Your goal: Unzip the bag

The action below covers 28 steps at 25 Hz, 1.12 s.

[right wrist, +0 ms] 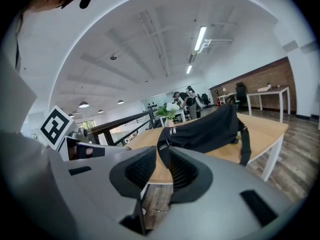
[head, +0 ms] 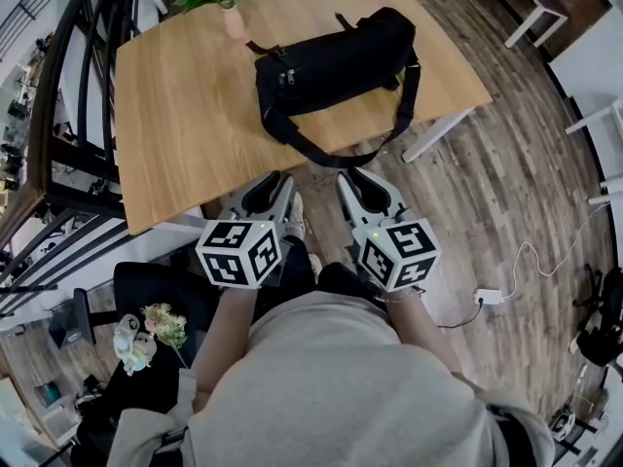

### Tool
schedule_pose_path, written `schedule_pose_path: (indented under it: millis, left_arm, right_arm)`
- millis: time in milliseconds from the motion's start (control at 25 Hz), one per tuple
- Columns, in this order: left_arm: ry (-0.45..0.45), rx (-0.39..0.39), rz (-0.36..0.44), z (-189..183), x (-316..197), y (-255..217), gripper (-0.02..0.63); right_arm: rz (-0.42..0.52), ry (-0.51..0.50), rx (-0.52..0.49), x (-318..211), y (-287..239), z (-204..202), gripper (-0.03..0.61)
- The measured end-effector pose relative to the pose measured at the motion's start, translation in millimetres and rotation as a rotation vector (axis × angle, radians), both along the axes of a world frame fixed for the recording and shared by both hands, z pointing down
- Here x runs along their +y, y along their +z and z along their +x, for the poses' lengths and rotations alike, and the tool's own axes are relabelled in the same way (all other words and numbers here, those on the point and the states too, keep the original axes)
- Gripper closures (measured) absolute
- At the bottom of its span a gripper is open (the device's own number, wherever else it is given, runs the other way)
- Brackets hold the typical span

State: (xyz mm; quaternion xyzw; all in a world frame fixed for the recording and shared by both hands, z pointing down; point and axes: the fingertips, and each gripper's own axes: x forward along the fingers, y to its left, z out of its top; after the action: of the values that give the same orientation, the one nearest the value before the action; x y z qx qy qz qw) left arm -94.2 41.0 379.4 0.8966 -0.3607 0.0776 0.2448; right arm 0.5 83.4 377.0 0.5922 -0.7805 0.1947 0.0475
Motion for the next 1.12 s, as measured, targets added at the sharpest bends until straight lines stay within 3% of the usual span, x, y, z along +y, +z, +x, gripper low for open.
schedule_pose_path:
  millis: [480,840,1120]
  left_arm:
    - [0.025,0.003,-0.025,13,-54,10,0.512]
    - [0.046,0.013,-0.017,23,-125,7,0.520]
    - [-0.061,-0.038,0.014,6,-182,7,0.518]
  right_arm:
    - [-0.048,0.015,0.010,-54,12,17,0.512]
    - [-0.057,0.016,0.010,-123,11,29,0.512]
    - [-0.046,0.011,0.020,-165,7,24,0.512]
